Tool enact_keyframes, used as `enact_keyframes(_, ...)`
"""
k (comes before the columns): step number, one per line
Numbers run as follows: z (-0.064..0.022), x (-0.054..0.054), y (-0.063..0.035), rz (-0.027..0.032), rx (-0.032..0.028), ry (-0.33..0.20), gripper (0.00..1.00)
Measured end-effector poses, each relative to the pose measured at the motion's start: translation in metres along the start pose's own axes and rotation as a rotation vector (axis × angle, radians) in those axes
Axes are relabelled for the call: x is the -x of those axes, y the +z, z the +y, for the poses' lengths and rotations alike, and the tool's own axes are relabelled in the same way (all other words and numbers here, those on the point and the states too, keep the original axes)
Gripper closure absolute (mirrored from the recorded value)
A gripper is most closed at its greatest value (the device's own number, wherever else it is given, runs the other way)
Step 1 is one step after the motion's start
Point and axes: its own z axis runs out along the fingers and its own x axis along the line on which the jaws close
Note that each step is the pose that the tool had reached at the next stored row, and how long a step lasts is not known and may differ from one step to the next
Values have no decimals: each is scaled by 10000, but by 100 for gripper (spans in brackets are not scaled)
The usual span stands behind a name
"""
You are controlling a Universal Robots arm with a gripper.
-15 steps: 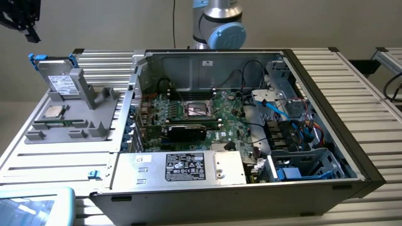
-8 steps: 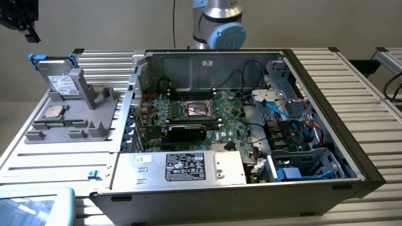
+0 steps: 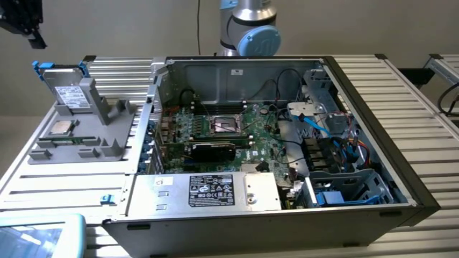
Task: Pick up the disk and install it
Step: 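Pick up the disk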
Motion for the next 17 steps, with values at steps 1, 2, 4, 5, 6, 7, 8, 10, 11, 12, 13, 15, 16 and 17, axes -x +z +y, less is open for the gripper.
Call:
enact_keyframes(1, 0, 0, 0, 0, -29, -45, 89)
enact_keyframes(2, 0, -1, 0, 0, -52, -89, 89)
enact_keyframes(4, 0, 0, 0, -3, -94, -153, 89)
enact_keyframes(5, 0, 0, 1, -3, -101, -163, 89)
enact_keyframes(6, 0, 0, 1, -3, -101, -167, 89)
enact_keyframes(7, 0, 0, 1, -3, -102, -166, 89)
enact_keyframes(8, 0, 0, 1, -3, -103, -167, 89)
enact_keyframes(10, 0, 0, 1, -3, -102, -167, 89)
enact_keyframes(11, 0, 0, 1, -2, -102, -167, 89)
enact_keyframes(12, 0, 0, 1, -3, -102, -167, 89)
enact_keyframes(13, 0, 0, 1, -2, -102, -167, 89)
enact_keyframes(15, 3, -1, 1, -2, -102, -167, 89)
enact_keyframes(16, 6, -1, 1, -3, -102, -167, 89)
enact_keyframes(17, 9, -1, 1, -3, -102, -167, 89)
